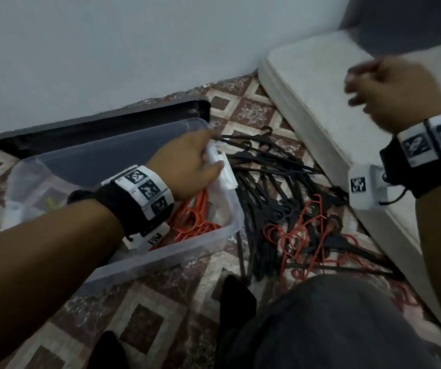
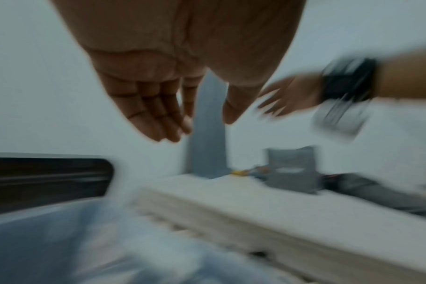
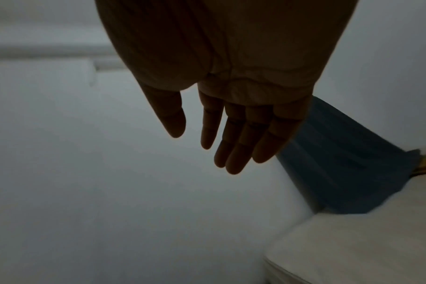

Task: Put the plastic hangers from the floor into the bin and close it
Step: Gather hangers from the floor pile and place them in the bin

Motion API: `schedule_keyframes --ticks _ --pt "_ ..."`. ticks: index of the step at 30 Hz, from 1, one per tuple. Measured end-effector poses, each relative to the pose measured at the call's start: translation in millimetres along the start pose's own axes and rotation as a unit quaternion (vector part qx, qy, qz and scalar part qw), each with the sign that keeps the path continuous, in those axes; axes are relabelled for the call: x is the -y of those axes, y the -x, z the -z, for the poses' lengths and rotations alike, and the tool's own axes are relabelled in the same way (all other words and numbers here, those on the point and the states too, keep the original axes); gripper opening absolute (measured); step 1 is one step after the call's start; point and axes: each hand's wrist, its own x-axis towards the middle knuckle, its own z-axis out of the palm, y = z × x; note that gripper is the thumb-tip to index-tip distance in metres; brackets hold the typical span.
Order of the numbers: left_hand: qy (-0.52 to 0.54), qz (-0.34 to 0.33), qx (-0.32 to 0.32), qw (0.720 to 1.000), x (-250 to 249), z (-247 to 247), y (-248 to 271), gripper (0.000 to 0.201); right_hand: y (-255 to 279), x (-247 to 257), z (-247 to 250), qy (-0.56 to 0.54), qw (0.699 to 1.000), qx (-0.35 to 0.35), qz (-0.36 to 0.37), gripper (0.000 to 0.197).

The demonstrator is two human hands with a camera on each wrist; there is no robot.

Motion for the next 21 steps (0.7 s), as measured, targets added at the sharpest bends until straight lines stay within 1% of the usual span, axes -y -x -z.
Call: schedule_keyframes --ticks 2,4,5,7,8,9,11,13,14,15,16,17,19,20,21 --pt "0.039 -0.057 0.029 0.997 -51 -29 -5 0.039 17 -61 0 0.091 0.993 0.063 -0.044 0.034" --pt "0.073 -0.078 0.091 0.990 -87 -75 -9 0.033 42 -128 -6 0.165 0.972 0.128 -0.107 0.032" --pt "0.078 -0.071 0.141 0.984 -99 -101 -10 0.034 54 -163 -11 0.185 0.960 0.154 -0.146 0.034" --pt "0.061 -0.025 0.254 0.965 -111 -156 -13 0.048 81 -230 -23 0.209 0.930 0.193 -0.231 0.038" --pt "0.048 0.000 0.298 0.953 -112 -181 -13 0.057 95 -260 -29 0.213 0.914 0.212 -0.273 0.041" --pt "0.040 0.029 0.327 0.944 -111 -204 -12 0.063 110 -286 -35 0.208 0.901 0.225 -0.308 0.044" --pt "0.044 0.096 0.350 0.931 -100 -245 -13 0.065 138 -330 -48 0.194 0.881 0.248 -0.353 0.051" --pt "0.060 0.161 0.354 0.919 -83 -277 -15 0.065 161 -359 -63 0.207 0.859 0.260 -0.389 0.075" --pt "0.060 0.190 0.359 0.912 -74 -291 -17 0.070 170 -371 -71 0.212 0.846 0.261 -0.415 0.087" --pt "0.054 0.215 0.369 0.903 -65 -303 -19 0.075 176 -380 -81 0.202 0.835 0.258 -0.442 0.094" --pt "0.040 0.235 0.381 0.893 -56 -314 -21 0.082 180 -387 -92 0.188 0.829 0.254 -0.462 0.095" --pt "0.028 0.256 0.388 0.885 -48 -325 -23 0.089 183 -393 -103 0.175 0.827 0.252 -0.471 0.092" --pt "0.020 0.295 0.382 0.876 -34 -345 -25 0.109 186 -395 -122 0.163 0.831 0.246 -0.472 0.085" --pt "0.013 0.299 0.380 0.875 -27 -353 -26 0.114 186 -395 -131 0.166 0.834 0.239 -0.469 0.081" --pt "0.011 0.293 0.384 0.876 -22 -361 -27 0.114 185 -393 -139 0.175 0.836 0.236 -0.463 0.072"
